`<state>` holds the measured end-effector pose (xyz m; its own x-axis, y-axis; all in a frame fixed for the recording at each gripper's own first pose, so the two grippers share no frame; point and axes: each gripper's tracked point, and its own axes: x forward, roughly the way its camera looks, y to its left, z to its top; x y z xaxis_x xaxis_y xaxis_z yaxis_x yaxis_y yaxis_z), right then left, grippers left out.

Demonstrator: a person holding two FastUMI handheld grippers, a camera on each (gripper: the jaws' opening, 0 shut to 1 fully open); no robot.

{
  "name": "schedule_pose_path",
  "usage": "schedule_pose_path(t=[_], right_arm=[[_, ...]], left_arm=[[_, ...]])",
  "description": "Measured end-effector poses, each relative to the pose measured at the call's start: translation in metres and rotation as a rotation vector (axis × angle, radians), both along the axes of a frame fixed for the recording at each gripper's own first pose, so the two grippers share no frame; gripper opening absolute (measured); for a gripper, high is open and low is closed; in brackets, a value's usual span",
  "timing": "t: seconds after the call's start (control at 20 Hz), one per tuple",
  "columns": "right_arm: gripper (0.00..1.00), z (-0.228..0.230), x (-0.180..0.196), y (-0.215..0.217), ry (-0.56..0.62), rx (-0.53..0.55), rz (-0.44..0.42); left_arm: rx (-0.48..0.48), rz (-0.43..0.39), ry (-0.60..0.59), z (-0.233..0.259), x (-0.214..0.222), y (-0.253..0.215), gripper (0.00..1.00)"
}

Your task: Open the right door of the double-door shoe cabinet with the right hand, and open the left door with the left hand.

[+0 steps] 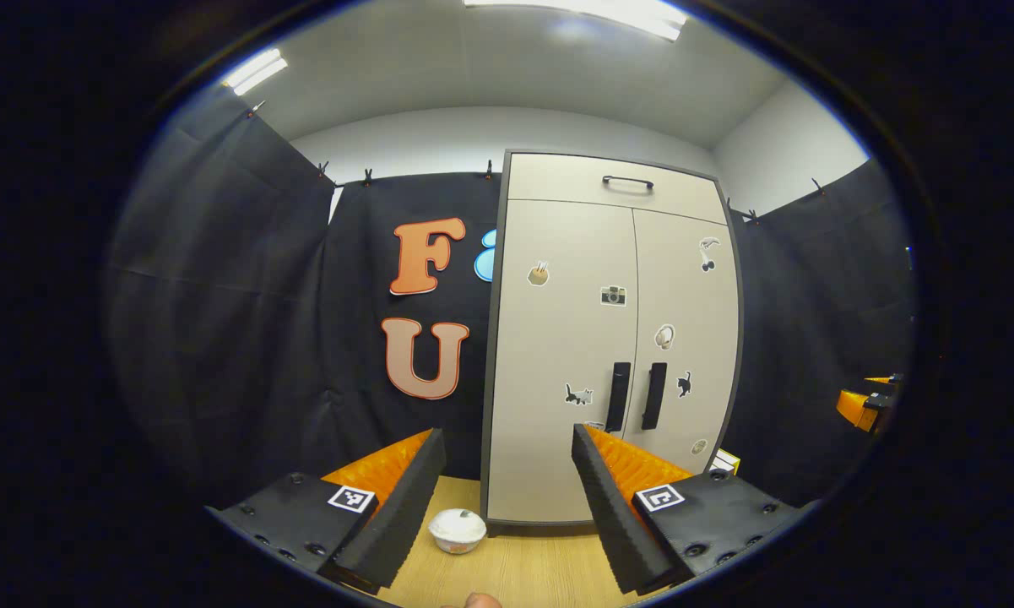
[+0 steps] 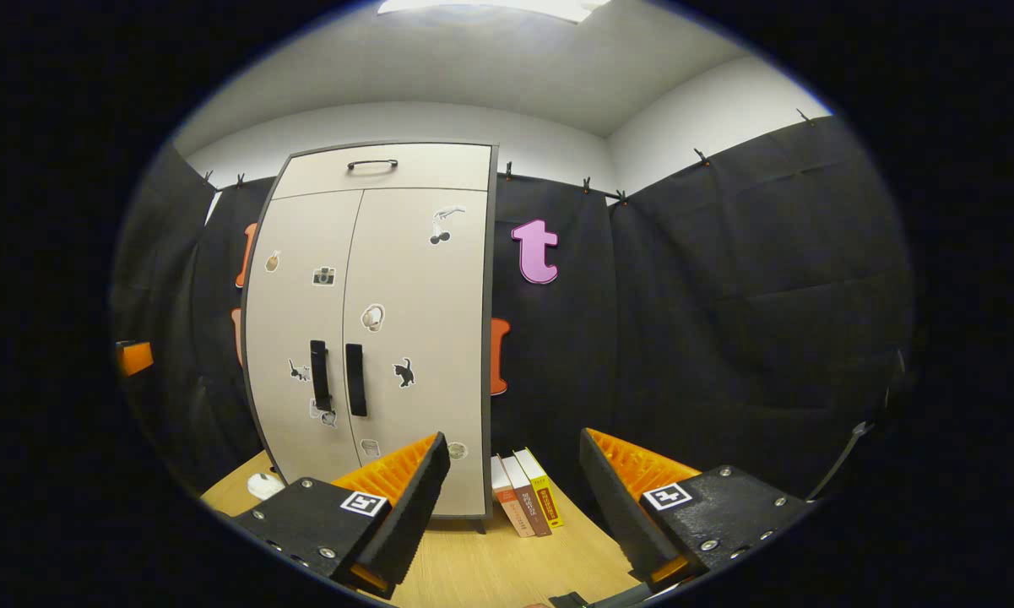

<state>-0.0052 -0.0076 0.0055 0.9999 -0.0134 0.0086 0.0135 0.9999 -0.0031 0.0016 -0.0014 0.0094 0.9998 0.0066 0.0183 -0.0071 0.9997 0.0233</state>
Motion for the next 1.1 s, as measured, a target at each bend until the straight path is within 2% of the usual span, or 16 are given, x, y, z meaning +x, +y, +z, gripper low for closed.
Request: schedule_pose_path(t=[0.35,0.5,0.65,1.1], right_arm=[[0.94,-0.001,0.002,0.005,0.003,-0.01,0.003],[0.94,-0.002,0.009,0.017,0.008,0.006,0.017],[0.94,0.006,0.018,0.044,-0.004,0.05,0.064],[0.94,0.015,0.061,0.155,0.002,0.032,0.221]], left_arm=[[0.013,0.006,0.0,-0.002,-0.001,0.0,0.95],[0.023,0.012,-0.003,-0.002,-0.001,0.005,0.98],[-0.004,0.009,0.007,-0.005,0.0,0.01,0.96],[-0.036,0.057,-0.009,-0.002,0.001,0.046,0.97]])
